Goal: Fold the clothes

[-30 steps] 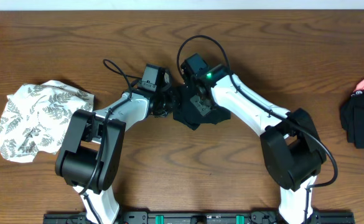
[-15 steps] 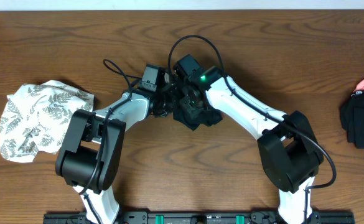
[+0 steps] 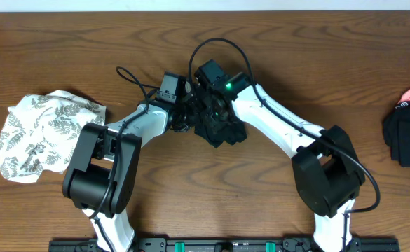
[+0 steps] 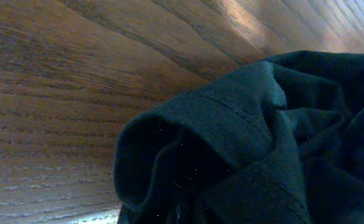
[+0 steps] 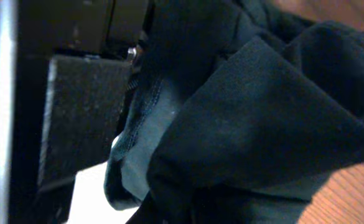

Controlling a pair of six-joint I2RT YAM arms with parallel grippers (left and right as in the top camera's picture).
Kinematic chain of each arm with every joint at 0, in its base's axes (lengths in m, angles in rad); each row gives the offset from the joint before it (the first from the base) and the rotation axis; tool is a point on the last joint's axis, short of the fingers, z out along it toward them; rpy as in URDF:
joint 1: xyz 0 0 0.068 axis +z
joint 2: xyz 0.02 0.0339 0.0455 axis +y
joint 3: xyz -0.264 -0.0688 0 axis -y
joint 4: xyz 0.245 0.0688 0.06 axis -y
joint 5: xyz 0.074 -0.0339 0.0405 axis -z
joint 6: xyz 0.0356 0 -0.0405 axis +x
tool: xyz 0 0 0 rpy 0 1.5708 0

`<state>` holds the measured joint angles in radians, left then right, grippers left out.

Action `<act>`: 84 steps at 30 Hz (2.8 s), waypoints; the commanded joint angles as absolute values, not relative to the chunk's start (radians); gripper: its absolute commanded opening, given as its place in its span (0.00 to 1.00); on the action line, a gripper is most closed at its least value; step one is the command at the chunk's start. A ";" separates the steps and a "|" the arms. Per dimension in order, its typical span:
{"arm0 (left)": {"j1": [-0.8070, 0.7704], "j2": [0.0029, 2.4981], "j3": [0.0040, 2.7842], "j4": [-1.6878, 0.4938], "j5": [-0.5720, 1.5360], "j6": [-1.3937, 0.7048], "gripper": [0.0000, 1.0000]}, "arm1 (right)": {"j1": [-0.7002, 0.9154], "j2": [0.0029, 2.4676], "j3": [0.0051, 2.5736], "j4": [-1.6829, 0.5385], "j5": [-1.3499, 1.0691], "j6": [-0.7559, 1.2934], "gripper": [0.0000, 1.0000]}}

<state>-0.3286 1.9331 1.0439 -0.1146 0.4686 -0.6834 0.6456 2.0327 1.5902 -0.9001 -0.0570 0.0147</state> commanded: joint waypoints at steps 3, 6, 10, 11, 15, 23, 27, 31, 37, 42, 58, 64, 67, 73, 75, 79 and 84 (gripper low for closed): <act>-0.338 1.975 1.036 -0.117 0.460 -0.682 0.11 | 0.608 1.932 1.620 -0.905 -0.080 0.020 0.01; -0.338 1.975 1.036 -0.117 0.460 -0.682 0.11 | 0.579 1.922 1.620 -0.917 -0.105 0.029 0.01; -0.338 1.975 1.036 -0.117 0.460 -0.682 0.11 | 0.557 1.922 1.620 -0.920 -0.199 0.014 0.02; -0.338 1.975 1.036 -0.117 0.460 -0.682 0.11 | 0.557 1.922 1.620 -0.918 -0.210 0.014 0.02; -0.338 1.975 1.036 -0.109 0.460 -0.682 0.11 | 0.569 1.925 1.620 -0.909 -0.213 0.014 0.04; -0.338 1.975 1.036 -0.106 0.460 -0.682 0.11 | 0.609 1.968 1.619 -0.916 -0.214 0.014 0.49; -0.338 1.975 1.036 -0.106 0.460 -0.682 0.11 | 0.621 1.971 1.620 -0.916 -0.213 0.010 0.40; -0.338 1.975 1.036 -0.106 0.460 -0.682 0.11 | 0.607 1.958 1.620 -0.921 -0.214 0.011 0.38; -0.338 1.974 1.036 -0.107 0.465 -0.682 0.11 | 0.527 1.892 1.620 -0.958 -0.214 0.011 0.35; -0.337 1.939 1.036 -0.107 0.465 -0.624 0.10 | 0.422 1.870 1.619 -0.993 -0.221 0.022 0.26; -0.339 1.866 1.038 -0.118 0.434 -0.610 0.11 | 0.483 2.130 1.615 -0.830 -0.429 0.132 0.01; -0.339 1.866 1.039 -0.134 0.434 -0.581 0.11 | 0.509 2.264 1.615 -0.737 -0.586 0.164 0.01; -0.339 1.866 1.039 -0.160 0.434 -0.569 0.11 | 0.515 2.300 1.615 -0.737 -0.594 0.163 0.01; -0.336 1.811 1.040 -0.278 0.324 -0.463 0.11 | 0.509 2.292 1.616 -0.743 -0.580 0.159 0.01; -0.329 1.762 1.040 -0.308 0.273 -0.436 0.11 | 0.501 2.276 1.616 -0.755 -0.580 0.147 0.03; -0.321 1.651 1.040 -0.314 0.259 -0.391 0.12 | 0.476 2.199 1.616 -0.800 -0.549 0.116 0.09; -0.322 1.563 1.040 -0.311 0.258 -0.376 0.15 | 0.443 2.062 1.616 -0.864 -0.371 0.135 0.03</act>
<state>-0.3271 1.5913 1.0405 -0.3099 0.2817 -0.4179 0.4728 2.1674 1.6173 -0.8509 -0.5011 0.1322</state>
